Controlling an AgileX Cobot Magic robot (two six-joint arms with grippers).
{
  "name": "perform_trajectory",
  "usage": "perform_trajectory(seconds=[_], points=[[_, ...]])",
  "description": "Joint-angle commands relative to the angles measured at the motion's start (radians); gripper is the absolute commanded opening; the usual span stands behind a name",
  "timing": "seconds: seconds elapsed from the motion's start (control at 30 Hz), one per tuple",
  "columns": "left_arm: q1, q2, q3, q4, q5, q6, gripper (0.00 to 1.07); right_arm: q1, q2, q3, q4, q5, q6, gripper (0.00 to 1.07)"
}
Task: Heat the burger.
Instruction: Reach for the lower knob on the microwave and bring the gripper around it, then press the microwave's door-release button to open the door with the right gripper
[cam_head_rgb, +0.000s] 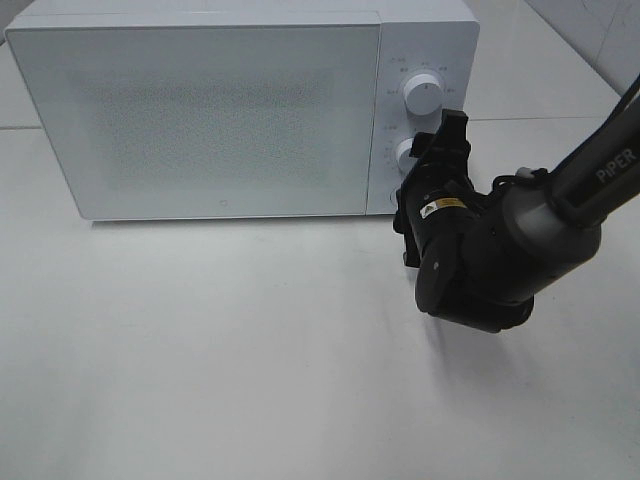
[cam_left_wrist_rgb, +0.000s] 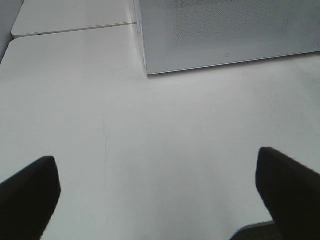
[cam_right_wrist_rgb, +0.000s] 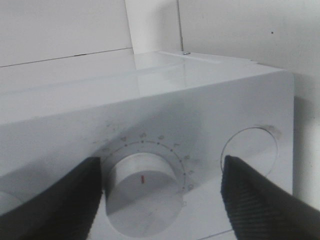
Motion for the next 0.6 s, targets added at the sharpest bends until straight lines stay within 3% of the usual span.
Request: perform_trajectory(seconds=[0.03,0.6], points=[[0.001,-0.028,0.001,-0.007,-0.009,0.000,1.01,-0.017,-0.028,-0.005,-0.066,-0.046,-0.025,0.80],[0.001,-0.028,0.001,-0.006,-0.009,0.000,1.01,-0.017,-0.208,0.264,-0.290,0.080,-0.109,0.76]])
